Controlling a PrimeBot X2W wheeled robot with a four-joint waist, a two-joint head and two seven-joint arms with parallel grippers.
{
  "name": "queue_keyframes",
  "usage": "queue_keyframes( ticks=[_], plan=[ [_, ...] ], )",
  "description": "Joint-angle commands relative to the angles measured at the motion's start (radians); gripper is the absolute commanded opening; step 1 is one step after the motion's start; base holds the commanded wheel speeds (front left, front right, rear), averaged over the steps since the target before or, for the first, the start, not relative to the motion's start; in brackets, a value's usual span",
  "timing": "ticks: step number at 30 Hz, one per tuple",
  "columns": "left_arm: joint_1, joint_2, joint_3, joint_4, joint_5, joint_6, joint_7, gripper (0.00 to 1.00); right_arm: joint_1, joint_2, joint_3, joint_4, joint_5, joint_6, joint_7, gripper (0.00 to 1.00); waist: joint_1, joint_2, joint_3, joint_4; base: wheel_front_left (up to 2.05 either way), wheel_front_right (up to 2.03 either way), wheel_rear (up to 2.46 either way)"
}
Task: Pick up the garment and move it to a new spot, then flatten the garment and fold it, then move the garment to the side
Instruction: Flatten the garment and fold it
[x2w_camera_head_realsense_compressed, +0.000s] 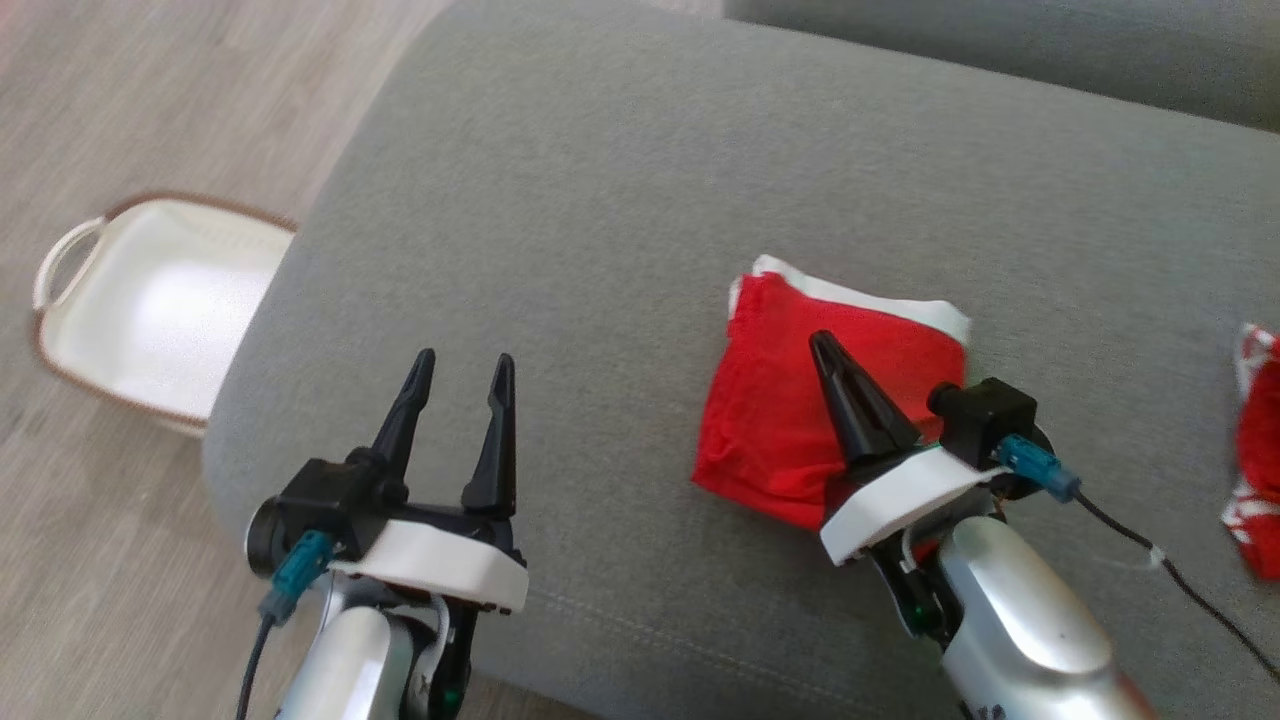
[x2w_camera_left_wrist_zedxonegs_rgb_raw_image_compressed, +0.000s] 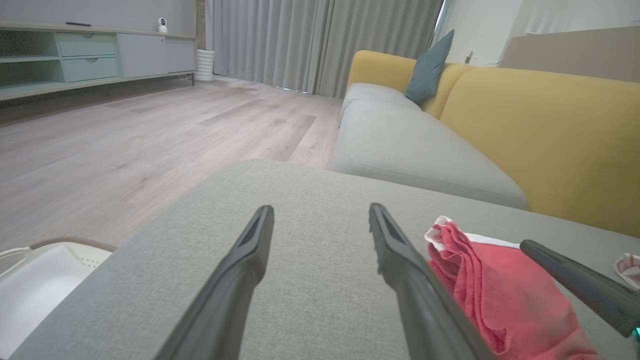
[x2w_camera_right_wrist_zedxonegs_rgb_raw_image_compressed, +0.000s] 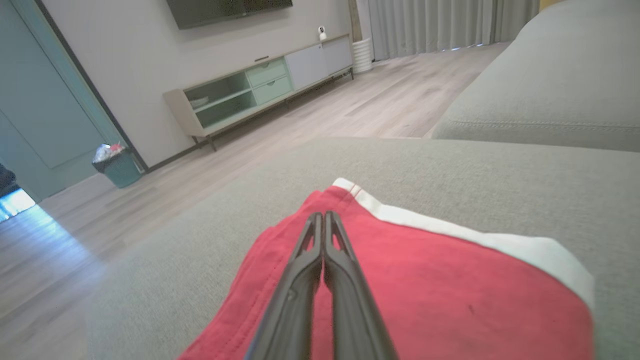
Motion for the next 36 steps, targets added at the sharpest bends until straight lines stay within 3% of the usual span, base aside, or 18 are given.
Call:
queue_keyframes(
  ticks=[1, 10, 18, 27, 36],
  plan=[
    [-0.050, 0.006, 0.020, -0.029, -0.005, 0.001, -0.012, 1.00, -0.042, 0.006, 0.012, 0.001, 0.001, 0.007, -0.014, 0.00, 0.0000, 0.0000, 0.029, 0.040, 0.00, 0.00, 0.00],
    [-0.072, 0.006, 0.015, -0.022, -0.011, 0.002, -0.012, 1.00, -0.105, 0.006, 0.017, 0.192, -0.048, 0.007, -0.014, 0.00, 0.0000, 0.0000, 0.065, 0.084, 0.00, 0.00, 0.00],
    [-0.076, 0.006, 0.021, -0.019, -0.013, 0.009, -0.012, 1.00, -0.147, 0.006, 0.058, 0.294, -0.026, 0.007, -0.014, 0.00, 0.0000, 0.0000, 0.059, 0.064, 0.00, 0.00, 0.00],
    [-0.063, 0.006, 0.059, -0.048, 0.005, 0.008, -0.012, 1.00, -0.128, 0.006, 0.028, 0.095, 0.023, 0.007, -0.014, 0.00, 0.0000, 0.0000, 0.007, -0.059, 0.00, 0.00, 0.00],
    [-0.049, 0.006, 0.083, -0.075, 0.022, 0.003, -0.012, 1.00, -0.037, 0.006, -0.072, -0.082, -0.022, 0.007, -0.014, 0.00, 0.0000, 0.0000, -0.047, -0.189, 0.00, 0.00, 0.00]
  ],
)
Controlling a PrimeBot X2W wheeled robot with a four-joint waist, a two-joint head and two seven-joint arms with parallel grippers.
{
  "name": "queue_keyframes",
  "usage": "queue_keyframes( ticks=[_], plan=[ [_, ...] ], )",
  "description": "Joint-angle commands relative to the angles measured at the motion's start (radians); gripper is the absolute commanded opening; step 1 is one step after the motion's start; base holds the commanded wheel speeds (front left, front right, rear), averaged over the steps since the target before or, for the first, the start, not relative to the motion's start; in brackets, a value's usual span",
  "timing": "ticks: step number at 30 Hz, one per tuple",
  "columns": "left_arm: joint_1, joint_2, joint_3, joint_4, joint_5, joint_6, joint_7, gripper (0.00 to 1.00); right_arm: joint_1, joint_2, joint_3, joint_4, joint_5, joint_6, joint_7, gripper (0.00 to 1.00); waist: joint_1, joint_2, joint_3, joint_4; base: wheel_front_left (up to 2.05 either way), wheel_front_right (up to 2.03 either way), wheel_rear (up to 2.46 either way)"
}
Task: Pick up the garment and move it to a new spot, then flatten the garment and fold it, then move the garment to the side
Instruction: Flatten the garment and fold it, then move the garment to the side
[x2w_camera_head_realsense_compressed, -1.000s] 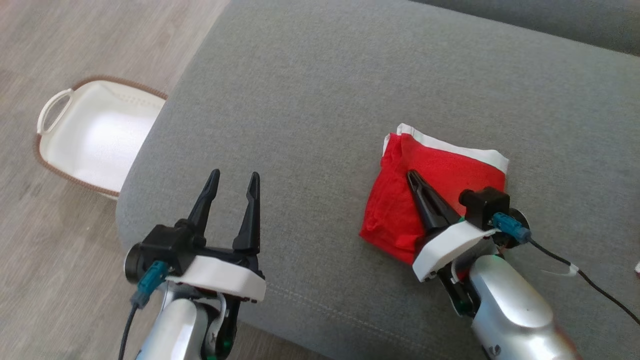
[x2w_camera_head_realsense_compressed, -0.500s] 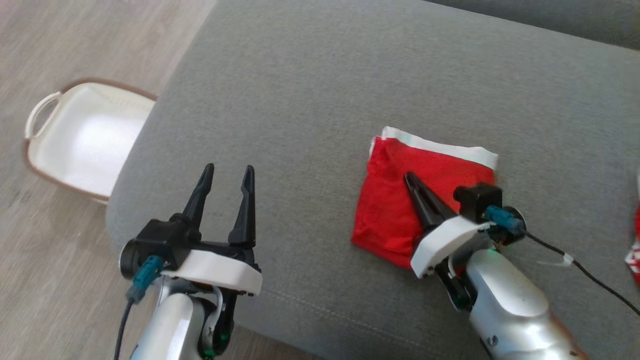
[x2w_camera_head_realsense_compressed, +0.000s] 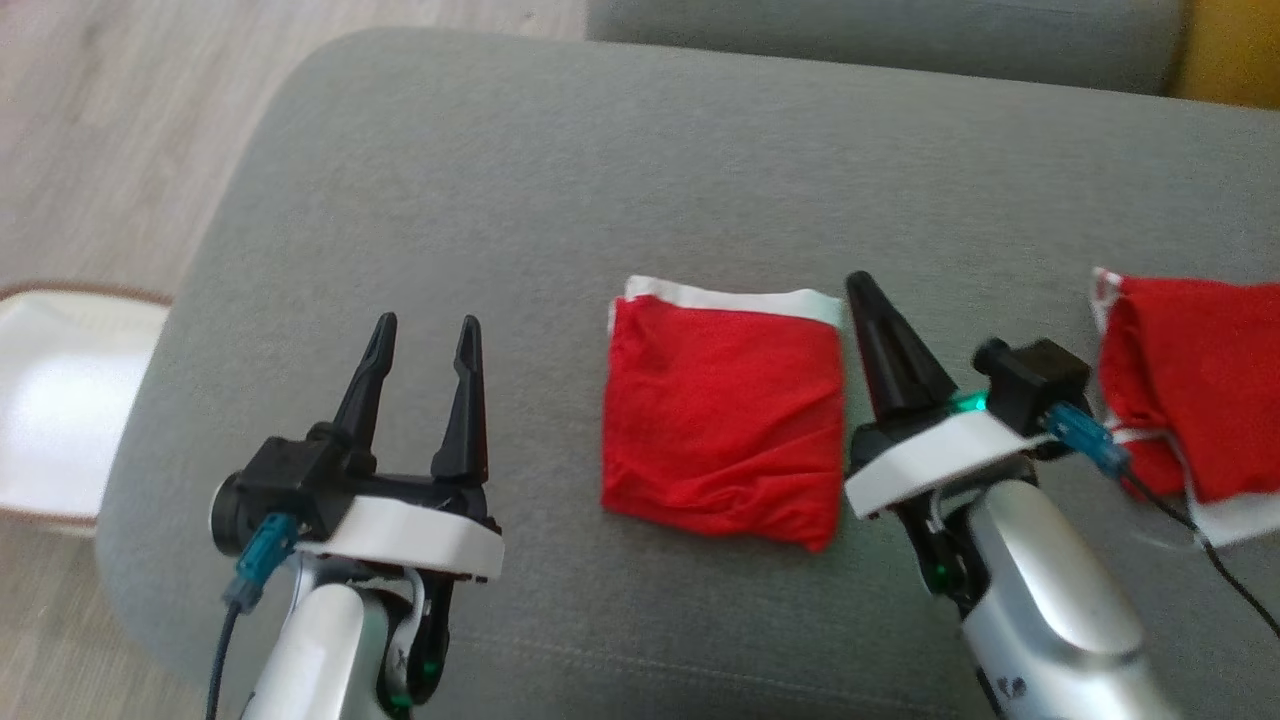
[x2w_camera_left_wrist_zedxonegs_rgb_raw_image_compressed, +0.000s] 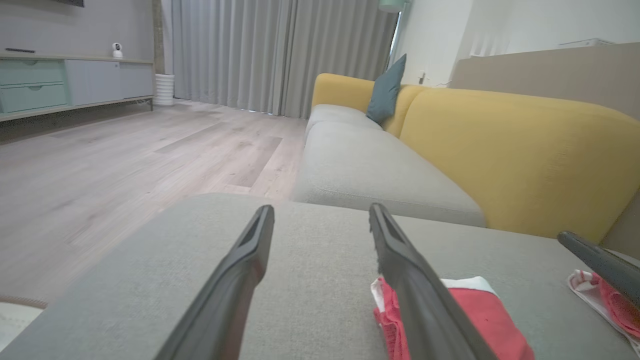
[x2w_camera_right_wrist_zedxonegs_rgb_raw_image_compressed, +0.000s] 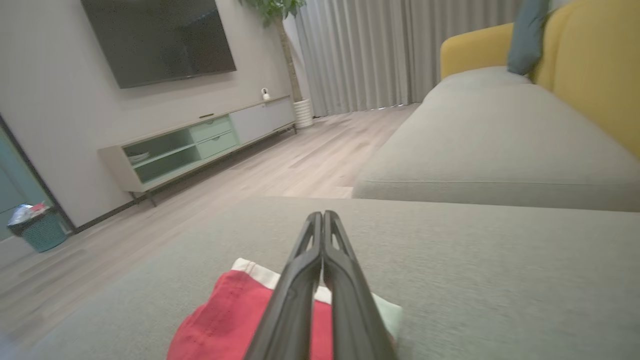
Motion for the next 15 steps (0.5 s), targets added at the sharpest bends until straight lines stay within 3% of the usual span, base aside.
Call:
queue_keyframes(
  ticks=[1, 5, 7, 15],
  plan=[
    [-0.020, 0.006, 0.040, -0.041, 0.008, -0.003, -0.012, 1.00, 0.008, 0.011, -0.003, -0.051, -0.014, 0.007, -0.014, 0.00, 0.0000, 0.0000, -0.030, -0.045, 0.00, 0.00, 0.00],
    [-0.012, 0.006, 0.041, -0.044, 0.009, -0.001, -0.012, 1.00, 0.056, 0.011, -0.053, -0.093, -0.040, 0.007, -0.014, 0.00, 0.0000, 0.0000, -0.044, -0.072, 0.00, 0.00, 0.00],
    [-0.004, 0.006, 0.037, -0.045, 0.011, 0.002, -0.012, 1.00, 0.095, 0.011, -0.089, -0.114, -0.056, 0.007, -0.014, 1.00, 0.0000, 0.0000, -0.053, -0.085, 0.00, 0.00, 0.00],
    [0.045, 0.006, 0.009, -0.043, 0.003, 0.026, -0.012, 1.00, 0.240, 0.011, -0.163, -0.178, -0.060, 0.007, -0.014, 1.00, 0.0000, 0.0000, -0.071, -0.103, 0.00, 0.00, 0.00]
  ],
)
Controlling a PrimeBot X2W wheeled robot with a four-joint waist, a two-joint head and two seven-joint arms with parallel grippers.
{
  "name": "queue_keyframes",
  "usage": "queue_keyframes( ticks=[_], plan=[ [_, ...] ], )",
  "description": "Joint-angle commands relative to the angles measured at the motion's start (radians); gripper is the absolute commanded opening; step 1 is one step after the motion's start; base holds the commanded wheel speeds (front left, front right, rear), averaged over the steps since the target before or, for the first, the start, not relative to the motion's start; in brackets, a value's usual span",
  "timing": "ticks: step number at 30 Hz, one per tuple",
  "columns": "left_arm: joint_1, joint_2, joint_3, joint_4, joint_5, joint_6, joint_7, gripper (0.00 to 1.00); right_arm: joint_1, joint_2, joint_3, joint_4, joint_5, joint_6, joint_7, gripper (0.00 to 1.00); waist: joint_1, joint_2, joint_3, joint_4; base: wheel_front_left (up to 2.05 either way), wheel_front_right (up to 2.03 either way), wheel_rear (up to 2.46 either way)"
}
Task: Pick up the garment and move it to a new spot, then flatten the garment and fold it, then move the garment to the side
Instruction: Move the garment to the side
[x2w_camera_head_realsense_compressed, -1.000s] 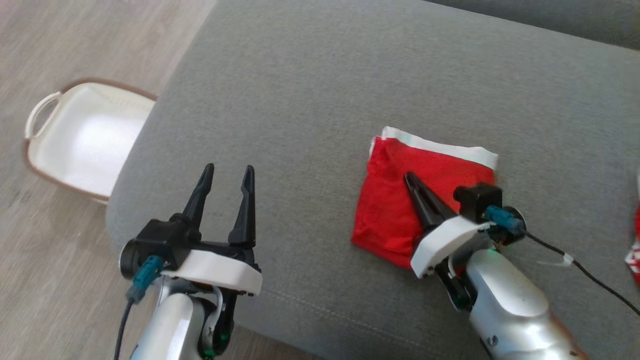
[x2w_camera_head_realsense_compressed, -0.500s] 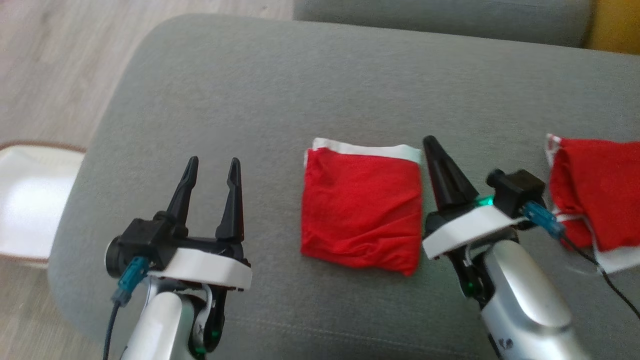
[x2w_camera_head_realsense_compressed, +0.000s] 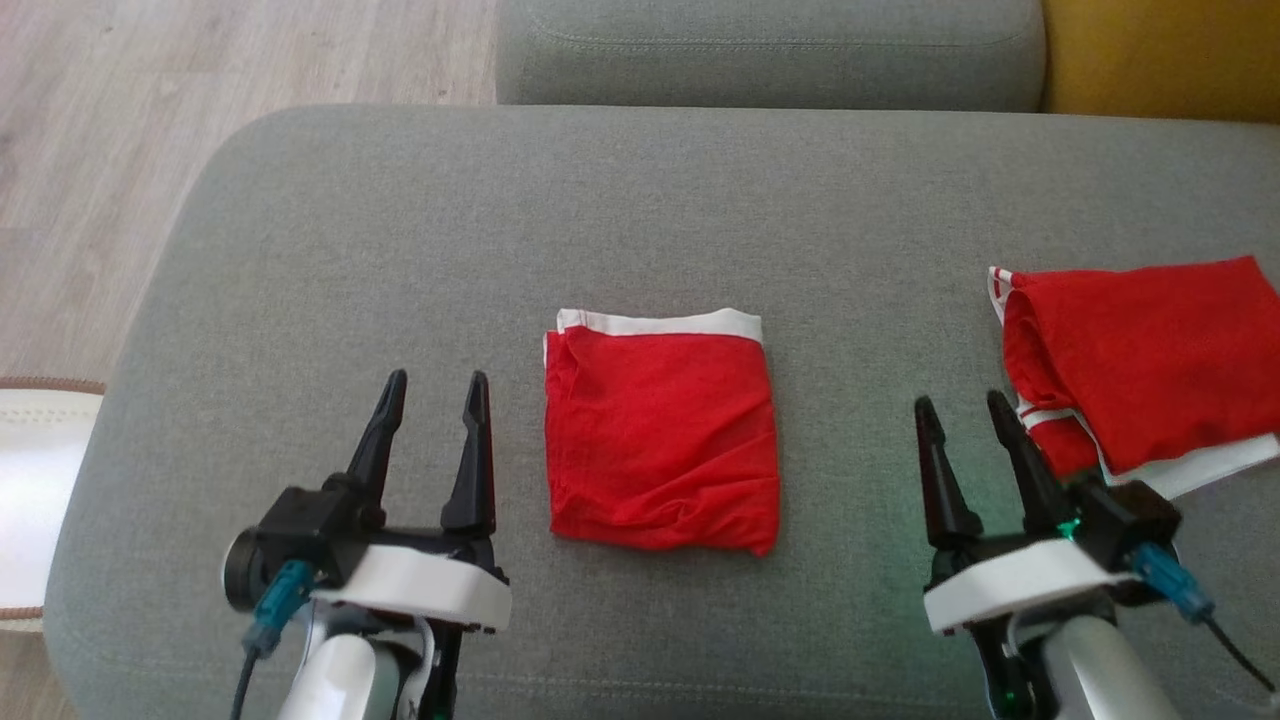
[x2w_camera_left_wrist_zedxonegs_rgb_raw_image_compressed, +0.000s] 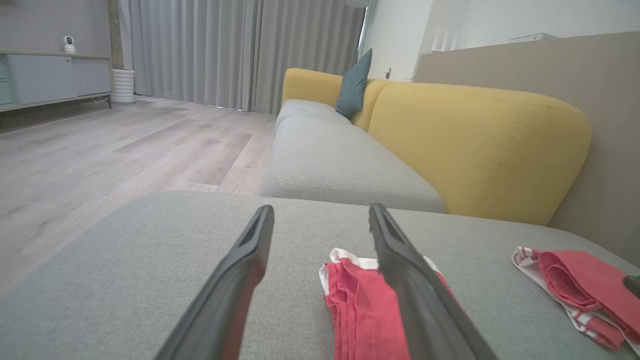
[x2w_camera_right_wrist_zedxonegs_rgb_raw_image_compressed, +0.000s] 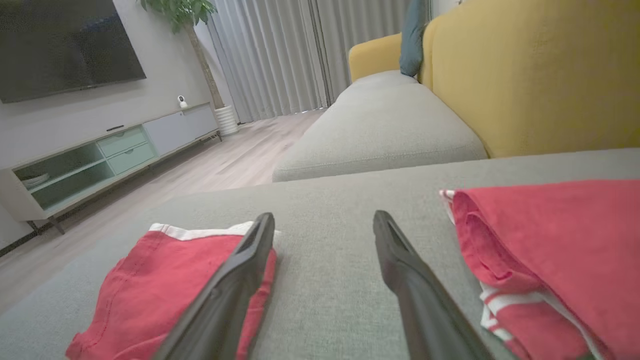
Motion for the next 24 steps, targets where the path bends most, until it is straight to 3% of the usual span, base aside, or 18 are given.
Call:
queue_keyframes(
  ticks=[1, 9, 19, 24],
  plan=[
    [-0.029, 0.006, 0.028, -0.034, 0.002, 0.011, -0.012, 1.00, -0.023, 0.005, 0.014, -0.044, 0.009, 0.007, -0.014, 1.00, 0.0000, 0.0000, 0.001, 0.001, 0.00, 0.00, 0.00],
    [-0.036, 0.006, 0.036, -0.031, 0.012, 0.003, -0.012, 1.00, -0.021, 0.005, 0.010, -0.040, 0.020, 0.007, -0.014, 1.00, 0.0000, 0.0000, 0.014, 0.018, 0.00, 0.00, 0.00],
    [-0.057, 0.006, 0.029, -0.006, 0.017, -0.010, -0.012, 1.00, -0.097, 0.005, 0.120, 0.118, 0.118, 0.007, 0.036, 1.00, 0.0000, 0.0000, 0.068, 0.071, 0.00, 0.00, 0.00],
    [-0.072, 0.006, 0.017, 0.002, 0.011, -0.016, -0.012, 1.00, -0.170, 0.005, 0.171, 0.252, 0.248, 0.007, 0.076, 1.00, 0.0000, 0.0000, 0.091, 0.109, 0.00, 0.00, 0.00]
  ],
)
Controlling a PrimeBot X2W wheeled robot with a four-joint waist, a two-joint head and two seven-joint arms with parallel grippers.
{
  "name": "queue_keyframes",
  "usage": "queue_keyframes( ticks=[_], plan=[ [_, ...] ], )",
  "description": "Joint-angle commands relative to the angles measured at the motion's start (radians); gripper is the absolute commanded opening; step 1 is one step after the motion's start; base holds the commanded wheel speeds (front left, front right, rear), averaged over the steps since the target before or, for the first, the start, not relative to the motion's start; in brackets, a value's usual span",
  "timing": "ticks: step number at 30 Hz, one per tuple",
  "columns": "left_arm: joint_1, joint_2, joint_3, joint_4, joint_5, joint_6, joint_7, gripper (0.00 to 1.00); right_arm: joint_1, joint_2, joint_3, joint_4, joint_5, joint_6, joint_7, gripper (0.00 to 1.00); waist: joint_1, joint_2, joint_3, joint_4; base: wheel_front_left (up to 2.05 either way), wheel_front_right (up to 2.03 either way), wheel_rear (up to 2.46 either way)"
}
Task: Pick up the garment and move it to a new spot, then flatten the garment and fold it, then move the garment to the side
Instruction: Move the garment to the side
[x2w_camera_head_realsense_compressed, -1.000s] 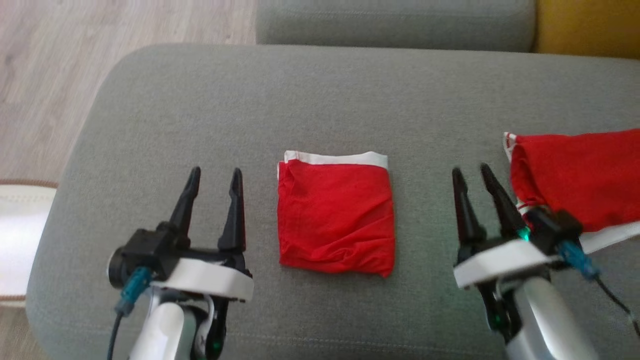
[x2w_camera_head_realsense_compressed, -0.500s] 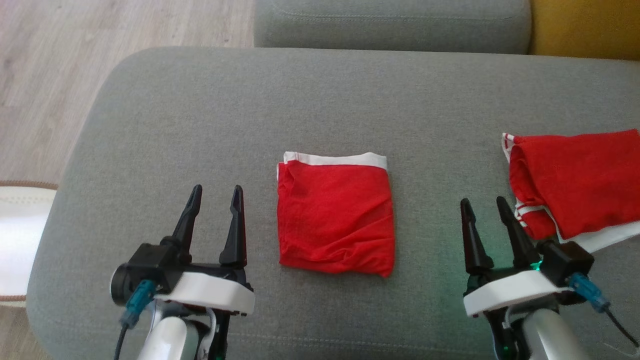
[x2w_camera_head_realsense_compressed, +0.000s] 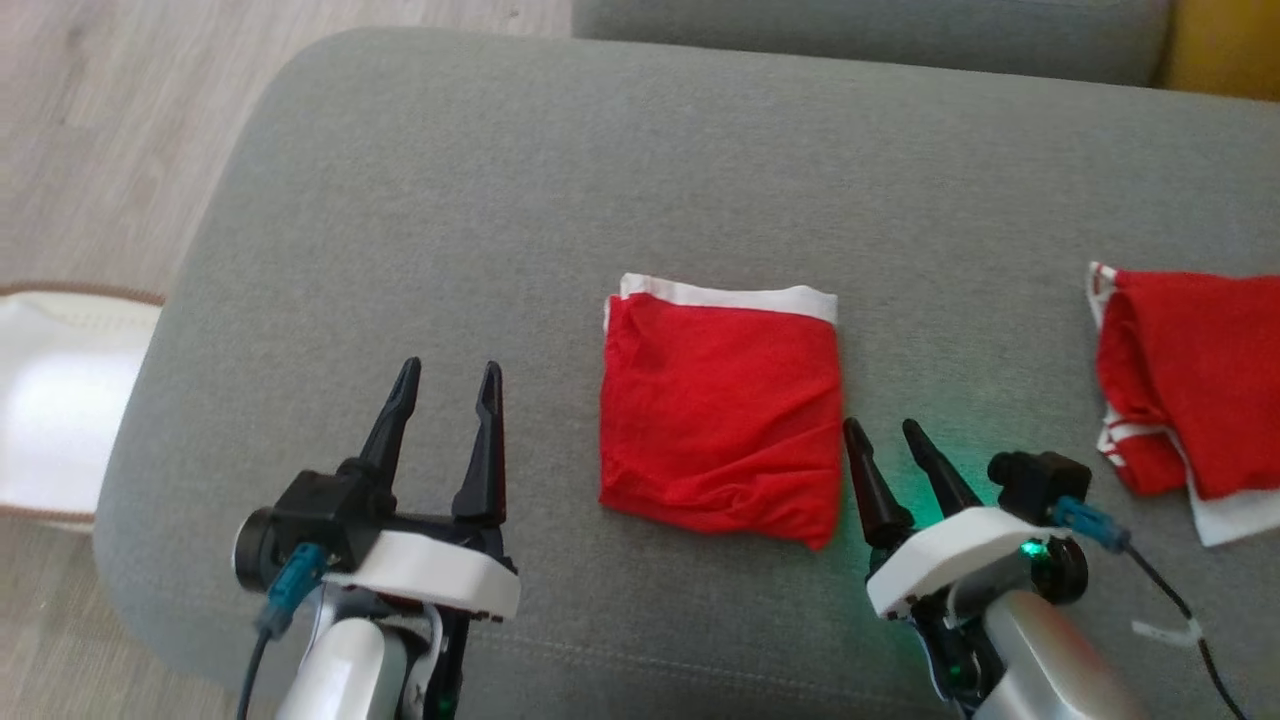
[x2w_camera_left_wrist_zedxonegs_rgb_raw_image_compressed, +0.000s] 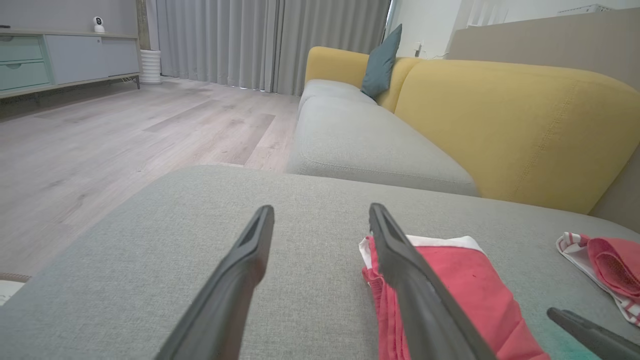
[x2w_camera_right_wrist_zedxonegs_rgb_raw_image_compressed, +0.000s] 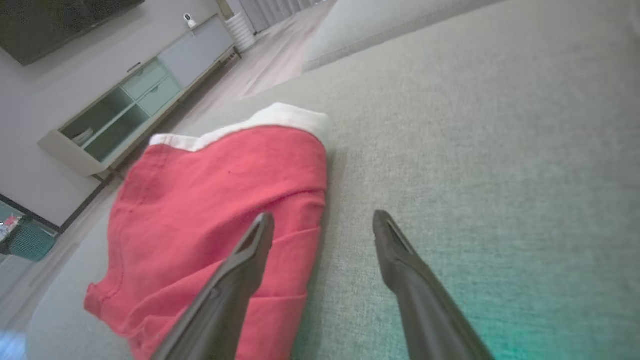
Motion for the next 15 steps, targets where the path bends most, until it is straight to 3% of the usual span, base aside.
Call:
queue_keyframes(
  ticks=[1, 8, 13, 14, 15],
  plan=[
    [-0.049, 0.006, 0.024, -0.027, 0.001, -0.004, -0.012, 1.00, -0.055, 0.003, 0.035, 0.017, 0.026, 0.007, 0.003, 1.00, 0.0000, 0.0000, 0.017, 0.022, 0.00, 0.00, 0.00],
    [-0.064, 0.006, 0.024, -0.019, 0.004, -0.007, -0.012, 1.00, -0.171, 0.003, 0.138, 0.190, 0.152, 0.007, -0.011, 1.00, 0.0000, 0.0000, 0.047, 0.061, 0.00, 0.00, 0.00],
    [-0.069, 0.006, 0.029, -0.018, 0.006, -0.010, -0.012, 1.00, -0.228, 0.003, 0.197, 0.279, 0.170, 0.007, -0.027, 1.00, 0.0000, 0.0000, 0.058, 0.068, 0.00, 0.00, 0.00],
    [-0.071, 0.006, 0.030, -0.018, 0.006, -0.010, -0.012, 1.00, -0.243, 0.003, 0.211, 0.304, 0.161, 0.007, -0.032, 0.89, 0.0000, 0.0000, 0.060, 0.068, 0.00, 0.00, 0.00],
    [-0.071, 0.006, 0.031, -0.017, 0.007, -0.011, -0.012, 1.00, -0.259, 0.003, 0.225, 0.326, 0.144, 0.007, -0.039, 0.00, 0.0000, 0.0000, 0.061, 0.066, 0.00, 0.00, 0.00]
  ],
)
